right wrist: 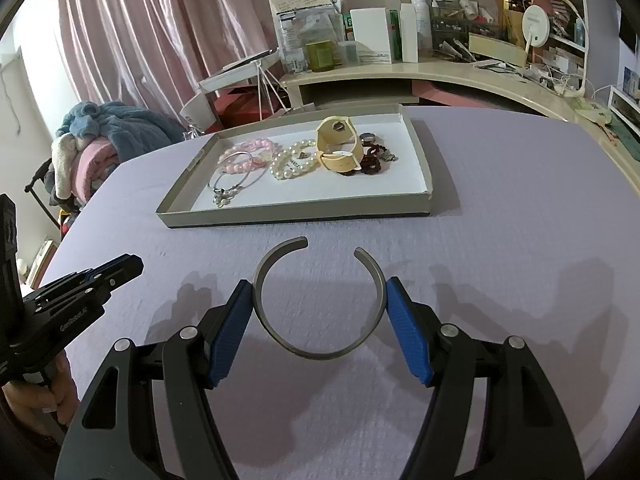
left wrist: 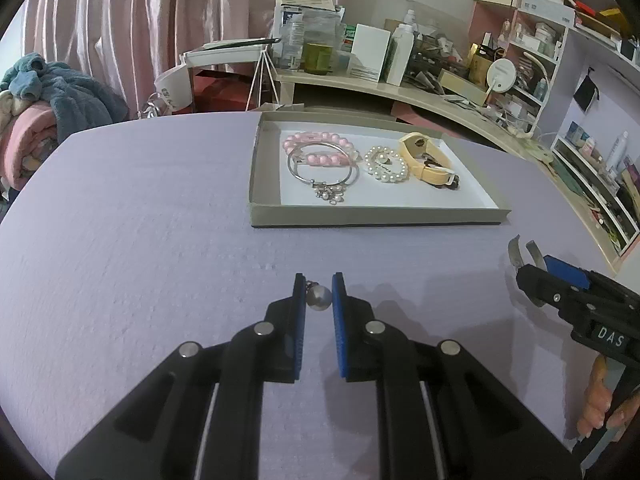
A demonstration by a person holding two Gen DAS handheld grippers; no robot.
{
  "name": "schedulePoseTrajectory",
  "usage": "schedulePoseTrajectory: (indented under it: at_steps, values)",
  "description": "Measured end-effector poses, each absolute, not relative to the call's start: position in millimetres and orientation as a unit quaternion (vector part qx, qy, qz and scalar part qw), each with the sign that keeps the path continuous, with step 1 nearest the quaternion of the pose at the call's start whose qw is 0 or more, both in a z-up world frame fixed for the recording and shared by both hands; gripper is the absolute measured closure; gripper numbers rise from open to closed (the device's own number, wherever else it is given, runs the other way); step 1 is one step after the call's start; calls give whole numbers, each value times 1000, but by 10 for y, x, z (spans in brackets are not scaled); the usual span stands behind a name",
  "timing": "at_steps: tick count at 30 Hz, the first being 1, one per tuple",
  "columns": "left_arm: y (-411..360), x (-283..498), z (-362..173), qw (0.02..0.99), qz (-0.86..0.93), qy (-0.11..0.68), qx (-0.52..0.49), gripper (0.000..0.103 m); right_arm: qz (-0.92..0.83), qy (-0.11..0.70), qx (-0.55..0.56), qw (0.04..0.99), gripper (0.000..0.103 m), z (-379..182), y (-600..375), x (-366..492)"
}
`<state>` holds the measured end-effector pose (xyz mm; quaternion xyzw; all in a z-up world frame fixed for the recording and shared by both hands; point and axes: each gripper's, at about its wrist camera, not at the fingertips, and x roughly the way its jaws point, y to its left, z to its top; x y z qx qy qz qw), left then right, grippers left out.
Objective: Organize jewelry
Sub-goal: 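Carry the cuff and pearl stud into the tray and open both tools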
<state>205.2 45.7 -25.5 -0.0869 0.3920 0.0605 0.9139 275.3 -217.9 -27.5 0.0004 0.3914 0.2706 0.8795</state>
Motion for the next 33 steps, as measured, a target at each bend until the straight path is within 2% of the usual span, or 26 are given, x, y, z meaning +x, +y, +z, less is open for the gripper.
schedulePoseTrajectory:
  at_steps: [13,24,33]
  values:
    - [475,2304,-73,922,52,373,-84,90,249,320,-7,914,34,33,-1941,3218]
    - [631,2747,64,931,41,353,-86,90,274,338,-32,900,34,-218,-1357,3737]
    - [747,3005,47,931,38,353,-90,90,266,348,-37,898,33,-294,-1333,3887]
